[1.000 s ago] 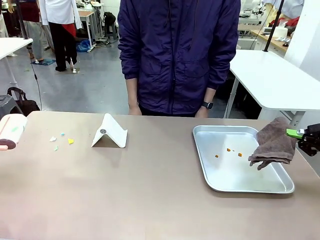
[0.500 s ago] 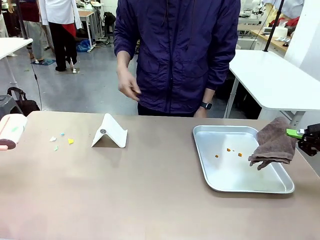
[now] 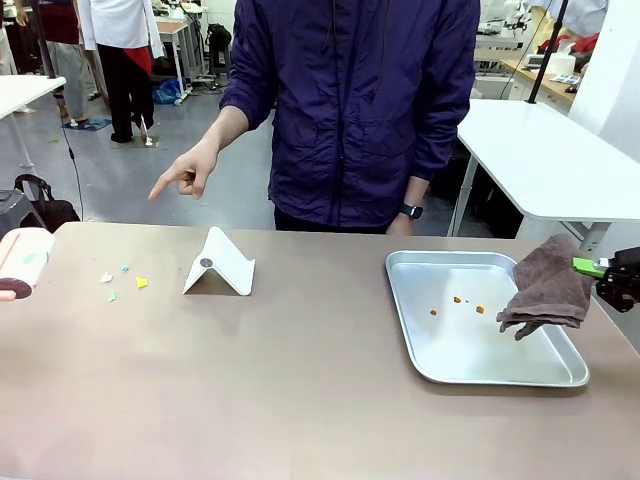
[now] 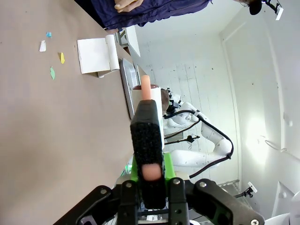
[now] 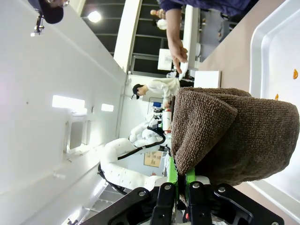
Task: Clean the surface of the table.
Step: If a person points to the right, clean the right side of the table with your right hand, and if they point to the left, clean the left side with your left hand.
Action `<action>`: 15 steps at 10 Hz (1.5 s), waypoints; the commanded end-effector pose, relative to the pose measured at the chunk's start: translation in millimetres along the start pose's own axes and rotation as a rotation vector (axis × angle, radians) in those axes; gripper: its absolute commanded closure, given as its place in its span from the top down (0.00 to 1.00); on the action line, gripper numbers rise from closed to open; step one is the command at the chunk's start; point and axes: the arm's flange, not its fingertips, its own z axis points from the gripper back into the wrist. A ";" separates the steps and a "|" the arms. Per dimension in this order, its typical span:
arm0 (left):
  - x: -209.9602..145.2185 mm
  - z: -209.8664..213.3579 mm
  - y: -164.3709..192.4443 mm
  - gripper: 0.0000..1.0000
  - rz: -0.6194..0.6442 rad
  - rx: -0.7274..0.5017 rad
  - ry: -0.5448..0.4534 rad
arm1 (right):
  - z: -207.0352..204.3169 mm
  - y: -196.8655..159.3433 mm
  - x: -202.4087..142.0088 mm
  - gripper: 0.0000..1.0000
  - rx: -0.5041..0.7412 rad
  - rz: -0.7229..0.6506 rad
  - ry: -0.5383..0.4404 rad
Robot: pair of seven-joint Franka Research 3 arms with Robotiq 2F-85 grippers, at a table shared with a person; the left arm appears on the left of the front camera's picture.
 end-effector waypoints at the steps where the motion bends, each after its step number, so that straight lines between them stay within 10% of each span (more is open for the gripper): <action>1: -2.6 1.9 -4.7 0.00 -0.004 -0.015 0.003 | 0.5 7.2 0.6 0.00 0.001 -0.009 0.000; 6: -2.6 1.9 -4.7 0.00 -0.004 -0.015 0.003 | 0.5 7.2 0.6 0.00 0.001 -0.009 0.000; 7: 0.0 0.0 0.0 0.22 0.000 0.000 0.000 | 0.5 7.2 0.6 0.00 0.001 -0.009 0.000; 11: 24.1 -4.2 1.8 0.22 0.004 0.218 -0.285 | 0.5 7.2 0.6 0.00 0.001 -0.009 0.000; 15: 53.6 -18.2 36.2 0.22 0.149 0.272 -0.290 | 0.5 7.2 0.6 0.00 0.001 -0.009 0.000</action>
